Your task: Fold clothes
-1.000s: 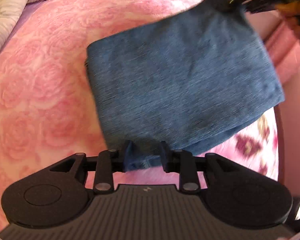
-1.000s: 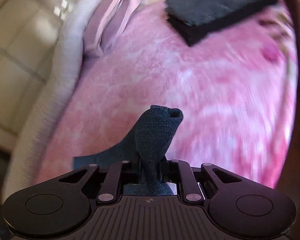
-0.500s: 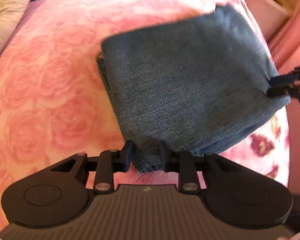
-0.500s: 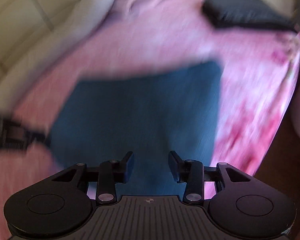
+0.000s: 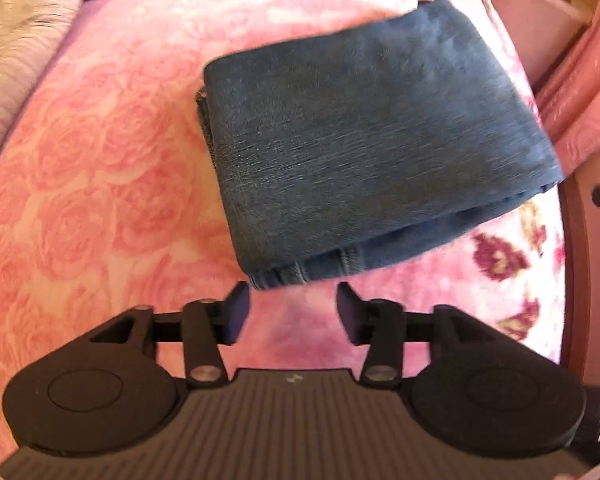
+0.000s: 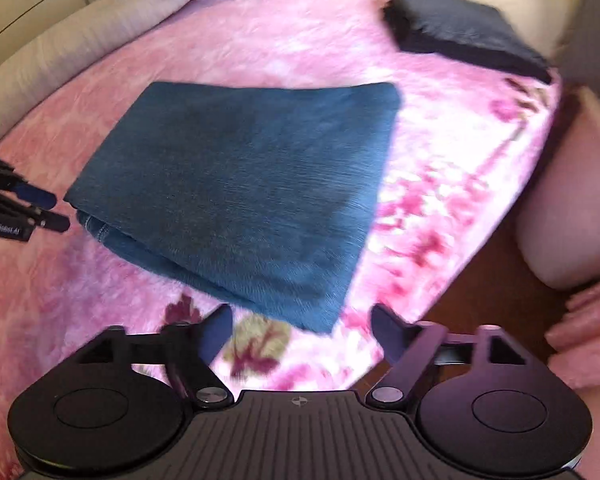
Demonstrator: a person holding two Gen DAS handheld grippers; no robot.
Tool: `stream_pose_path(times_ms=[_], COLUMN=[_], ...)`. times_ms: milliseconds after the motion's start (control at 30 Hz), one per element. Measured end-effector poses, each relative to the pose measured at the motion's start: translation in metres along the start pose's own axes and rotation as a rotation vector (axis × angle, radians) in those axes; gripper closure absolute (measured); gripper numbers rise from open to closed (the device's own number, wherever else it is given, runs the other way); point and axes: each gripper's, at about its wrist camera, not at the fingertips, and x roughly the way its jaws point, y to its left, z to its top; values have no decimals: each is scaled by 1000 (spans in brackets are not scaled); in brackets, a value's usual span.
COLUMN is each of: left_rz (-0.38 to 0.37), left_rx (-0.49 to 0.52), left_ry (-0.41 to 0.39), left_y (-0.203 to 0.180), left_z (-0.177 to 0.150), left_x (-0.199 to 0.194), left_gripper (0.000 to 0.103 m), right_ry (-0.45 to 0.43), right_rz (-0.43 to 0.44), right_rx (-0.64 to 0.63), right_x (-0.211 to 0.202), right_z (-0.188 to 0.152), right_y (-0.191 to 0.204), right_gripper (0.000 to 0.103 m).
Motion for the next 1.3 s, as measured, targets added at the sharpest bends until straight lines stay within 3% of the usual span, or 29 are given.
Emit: stream_pose_path(times_ms=[33, 100, 267, 400, 567, 933, 1300], left_rz=[-5, -20, -69, -121, -107, -110, -50], left_rx=[-29, -96, -217, -275, -299, -155, -47], left_ry=[-9, -33, -144, -183, -240, -276, -302], left_y=[-2, -5, -11, -11, -11, -28, -39], left_z=[-3, -14, -43, -64, -90, -107, -97], left_x=[-5, -18, -69, -111, -149, -183, -192], left_gripper=[53, 39, 29, 25, 20, 19, 19], right_ry=[2, 5, 14, -4, -42, -127, -124], right_rz=[-7, -21, -57, -90, -93, -106, -122], right_rx=[21, 62, 167, 140, 73, 27, 30], right_x=[-9, -26, -71, -109, -140, -170, -169], right_z=[-3, -10, -27, -37, -47, -52, -48], right_y=[2, 7, 19, 53, 92, 122, 118], right_gripper=[21, 21, 21, 21, 21, 21, 21])
